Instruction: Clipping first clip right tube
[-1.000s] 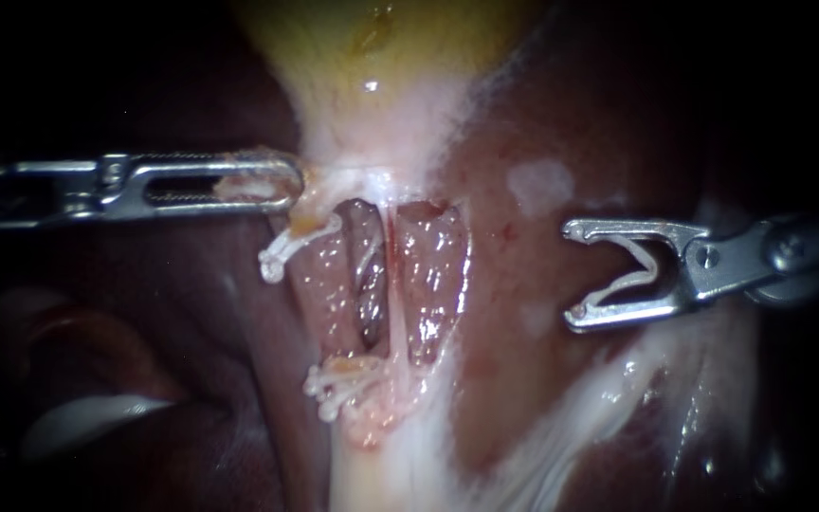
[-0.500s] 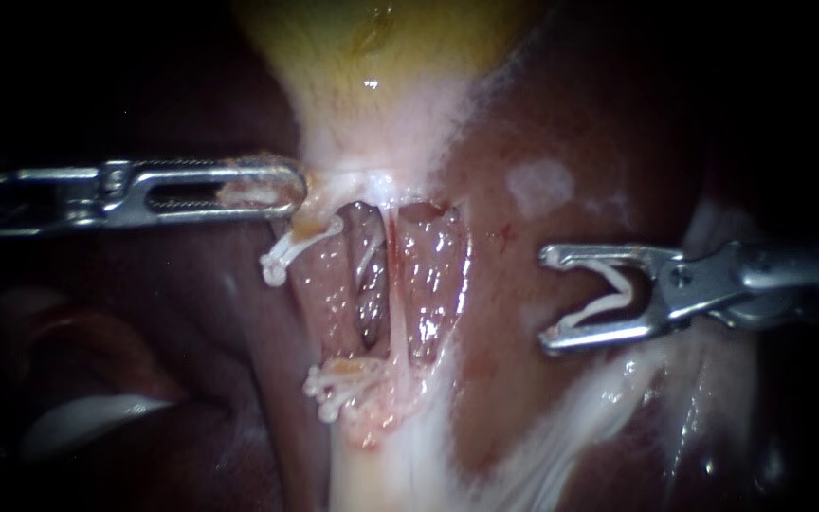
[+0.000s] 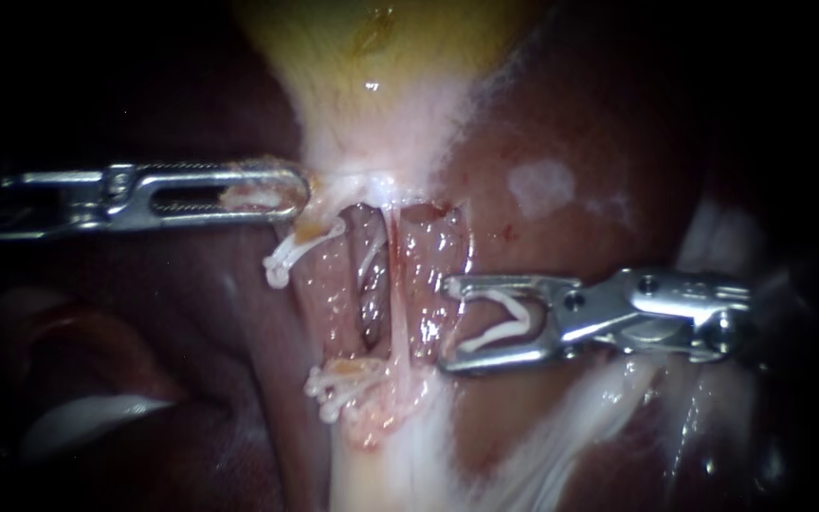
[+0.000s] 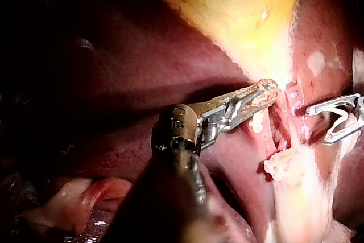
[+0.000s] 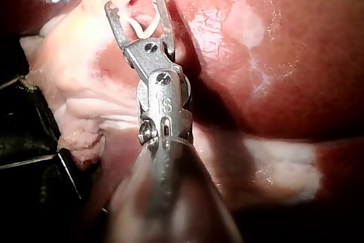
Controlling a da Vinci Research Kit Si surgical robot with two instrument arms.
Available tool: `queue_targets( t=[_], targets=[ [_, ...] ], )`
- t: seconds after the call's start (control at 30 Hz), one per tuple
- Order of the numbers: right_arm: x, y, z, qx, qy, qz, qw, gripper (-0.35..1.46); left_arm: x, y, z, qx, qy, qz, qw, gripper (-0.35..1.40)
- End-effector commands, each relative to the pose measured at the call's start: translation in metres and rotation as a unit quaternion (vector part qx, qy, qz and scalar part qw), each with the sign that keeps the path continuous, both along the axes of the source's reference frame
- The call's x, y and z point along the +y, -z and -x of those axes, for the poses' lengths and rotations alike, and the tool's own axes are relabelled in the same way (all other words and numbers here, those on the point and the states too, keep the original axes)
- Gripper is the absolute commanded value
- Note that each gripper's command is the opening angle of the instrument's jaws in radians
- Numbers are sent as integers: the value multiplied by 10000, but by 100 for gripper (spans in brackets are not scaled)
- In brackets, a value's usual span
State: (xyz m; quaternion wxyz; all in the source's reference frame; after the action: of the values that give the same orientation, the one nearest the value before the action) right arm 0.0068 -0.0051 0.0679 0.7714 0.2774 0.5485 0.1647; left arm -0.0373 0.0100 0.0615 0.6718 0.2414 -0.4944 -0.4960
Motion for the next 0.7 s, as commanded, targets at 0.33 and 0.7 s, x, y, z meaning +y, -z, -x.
queue_targets(
  t=[0.33, 0.7],
  targets=[
    [-2, -21, -26, 83, 18, -144, 9999, 47, -1, -1, 2, 15, 17, 9, 10000, -35],
    [-3, -29, -48, 476, -114, -500, 9975, 47, -1, -2, 2, 15, 17, 10, 10000, -35]
  ],
)
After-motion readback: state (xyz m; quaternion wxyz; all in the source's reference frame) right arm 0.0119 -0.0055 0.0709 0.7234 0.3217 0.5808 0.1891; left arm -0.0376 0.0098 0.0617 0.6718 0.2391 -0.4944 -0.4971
